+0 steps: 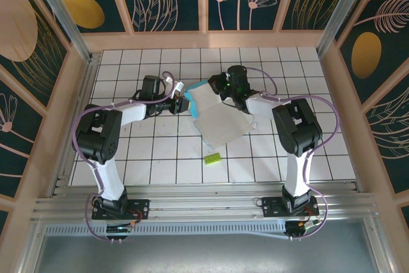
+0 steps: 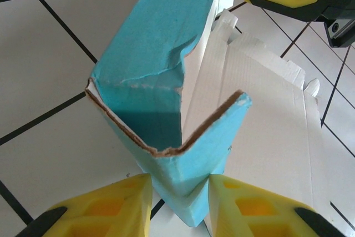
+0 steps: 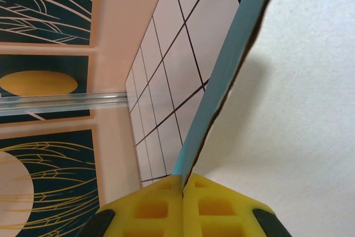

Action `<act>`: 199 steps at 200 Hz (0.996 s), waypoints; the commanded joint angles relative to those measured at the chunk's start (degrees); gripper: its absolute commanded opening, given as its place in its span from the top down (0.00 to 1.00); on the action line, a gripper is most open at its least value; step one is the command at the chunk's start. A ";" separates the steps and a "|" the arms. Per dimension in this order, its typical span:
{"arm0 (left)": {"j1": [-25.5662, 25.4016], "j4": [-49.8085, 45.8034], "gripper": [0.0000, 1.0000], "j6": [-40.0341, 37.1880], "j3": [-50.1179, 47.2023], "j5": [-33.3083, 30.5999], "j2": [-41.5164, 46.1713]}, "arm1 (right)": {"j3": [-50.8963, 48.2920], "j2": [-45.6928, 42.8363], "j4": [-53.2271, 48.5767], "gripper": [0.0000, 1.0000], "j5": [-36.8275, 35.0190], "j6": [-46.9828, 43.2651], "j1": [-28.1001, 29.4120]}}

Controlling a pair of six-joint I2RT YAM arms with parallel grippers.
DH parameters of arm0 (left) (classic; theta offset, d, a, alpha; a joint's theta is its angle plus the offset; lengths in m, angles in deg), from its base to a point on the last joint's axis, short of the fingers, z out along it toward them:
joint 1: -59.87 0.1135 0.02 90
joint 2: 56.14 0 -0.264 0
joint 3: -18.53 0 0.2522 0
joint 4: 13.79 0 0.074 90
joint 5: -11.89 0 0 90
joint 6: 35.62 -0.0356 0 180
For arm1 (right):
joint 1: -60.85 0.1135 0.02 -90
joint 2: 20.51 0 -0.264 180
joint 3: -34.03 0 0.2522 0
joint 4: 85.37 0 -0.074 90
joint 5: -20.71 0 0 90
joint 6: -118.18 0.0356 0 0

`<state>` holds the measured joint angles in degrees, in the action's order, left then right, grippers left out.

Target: Fold the paper box

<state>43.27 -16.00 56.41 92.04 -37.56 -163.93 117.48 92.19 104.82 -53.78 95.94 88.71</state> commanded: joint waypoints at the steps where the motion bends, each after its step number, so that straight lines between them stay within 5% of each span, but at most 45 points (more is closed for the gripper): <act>1: -0.01 -1.15 0.69 1.15 2.10 3.13 -2.04 | 0.44 0.21 0.05 0.94 0.40 -1.59 0.73; 86: -2.02 -3.10 0.67 4.98 5.54 1.26 -5.31 | -0.91 -0.54 1.37 0.94 0.14 -1.01 0.83; 165: -4.92 -11.39 0.66 9.81 12.61 -12.36 -8.54 | -1.66 -1.43 1.53 0.94 -0.21 -1.15 0.80; 199: -4.93 -8.33 0.60 13.73 12.70 -9.10 -9.09 | -1.75 -1.52 1.72 0.94 -0.21 -1.15 0.84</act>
<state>38.66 -25.70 66.11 103.44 -45.82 -170.81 117.06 92.17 105.74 -56.39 95.94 88.60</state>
